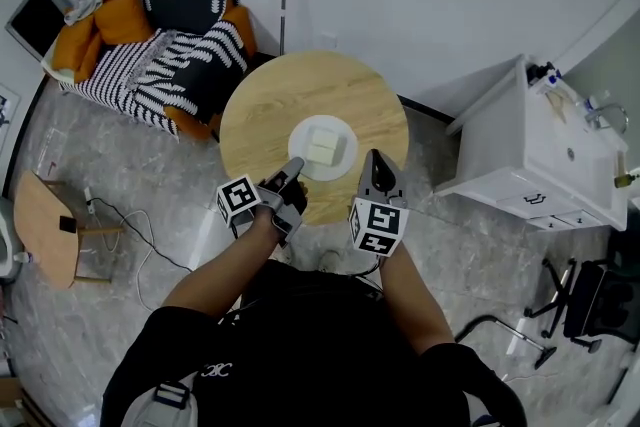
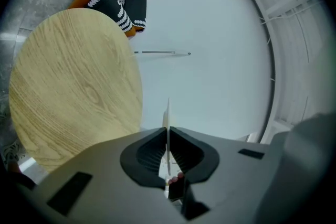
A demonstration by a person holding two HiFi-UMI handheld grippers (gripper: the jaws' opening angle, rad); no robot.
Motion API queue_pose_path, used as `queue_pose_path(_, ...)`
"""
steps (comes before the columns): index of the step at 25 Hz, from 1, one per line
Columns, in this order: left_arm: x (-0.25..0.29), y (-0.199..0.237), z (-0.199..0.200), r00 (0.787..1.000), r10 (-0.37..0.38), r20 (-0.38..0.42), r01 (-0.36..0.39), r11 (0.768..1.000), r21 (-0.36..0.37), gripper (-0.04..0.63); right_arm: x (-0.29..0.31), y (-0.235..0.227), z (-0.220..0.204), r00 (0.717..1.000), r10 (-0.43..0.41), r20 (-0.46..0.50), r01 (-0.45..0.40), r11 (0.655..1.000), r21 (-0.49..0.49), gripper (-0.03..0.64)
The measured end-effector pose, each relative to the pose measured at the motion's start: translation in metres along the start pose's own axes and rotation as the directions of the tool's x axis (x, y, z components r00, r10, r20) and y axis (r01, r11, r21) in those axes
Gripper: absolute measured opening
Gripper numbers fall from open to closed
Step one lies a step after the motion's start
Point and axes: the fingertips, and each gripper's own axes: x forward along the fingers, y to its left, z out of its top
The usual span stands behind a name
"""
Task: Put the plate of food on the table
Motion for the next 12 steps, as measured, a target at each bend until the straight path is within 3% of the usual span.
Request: queue_pose_path(12,0.008,0.038,0.046,1.0,0.022,0.02,-0.021,0.999,-0.031,0.021,0.005,0.023,0.015,1.0,0.013,0.0,-0.013,1.0,-0.024,0.005)
